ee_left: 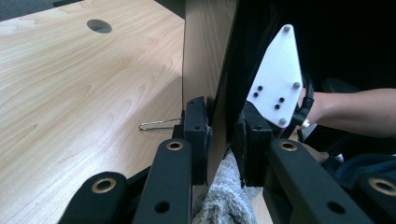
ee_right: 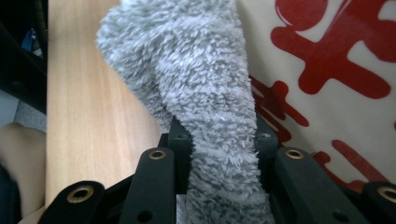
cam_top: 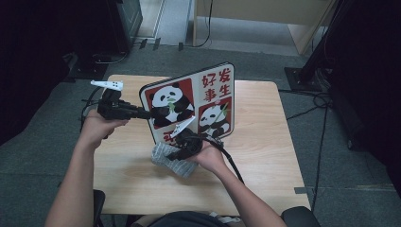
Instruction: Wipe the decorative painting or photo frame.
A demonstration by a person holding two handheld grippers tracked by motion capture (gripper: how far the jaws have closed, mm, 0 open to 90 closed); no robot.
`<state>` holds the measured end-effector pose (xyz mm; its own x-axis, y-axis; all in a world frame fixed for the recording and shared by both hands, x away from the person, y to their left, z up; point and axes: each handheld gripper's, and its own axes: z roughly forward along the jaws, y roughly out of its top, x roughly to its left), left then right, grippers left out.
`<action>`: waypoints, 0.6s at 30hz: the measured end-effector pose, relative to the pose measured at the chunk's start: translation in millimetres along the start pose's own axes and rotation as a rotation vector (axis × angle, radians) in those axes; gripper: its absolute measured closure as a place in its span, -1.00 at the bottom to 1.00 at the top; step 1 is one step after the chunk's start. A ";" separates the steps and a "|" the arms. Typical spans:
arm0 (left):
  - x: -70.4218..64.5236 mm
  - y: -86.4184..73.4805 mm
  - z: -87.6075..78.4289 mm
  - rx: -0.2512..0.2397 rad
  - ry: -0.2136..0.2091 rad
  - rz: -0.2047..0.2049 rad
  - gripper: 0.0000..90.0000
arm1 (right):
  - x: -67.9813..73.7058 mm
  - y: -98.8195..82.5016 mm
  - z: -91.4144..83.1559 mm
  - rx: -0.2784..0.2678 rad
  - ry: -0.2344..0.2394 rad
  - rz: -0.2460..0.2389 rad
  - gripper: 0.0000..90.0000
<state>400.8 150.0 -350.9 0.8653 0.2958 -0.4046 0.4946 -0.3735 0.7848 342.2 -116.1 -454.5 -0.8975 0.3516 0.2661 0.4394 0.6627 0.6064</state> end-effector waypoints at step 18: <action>0.1 -0.1 0.4 -0.004 0.003 0.000 0.71 | 21.6 33.2 -70.2 -0.066 0.058 -0.075 0.57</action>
<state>400.8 149.7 -351.2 0.8649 0.2989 -0.4032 0.4944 -0.3697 0.7867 334.8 -133.0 -376.0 -0.9291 0.2626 0.2603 0.3696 0.6398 0.6738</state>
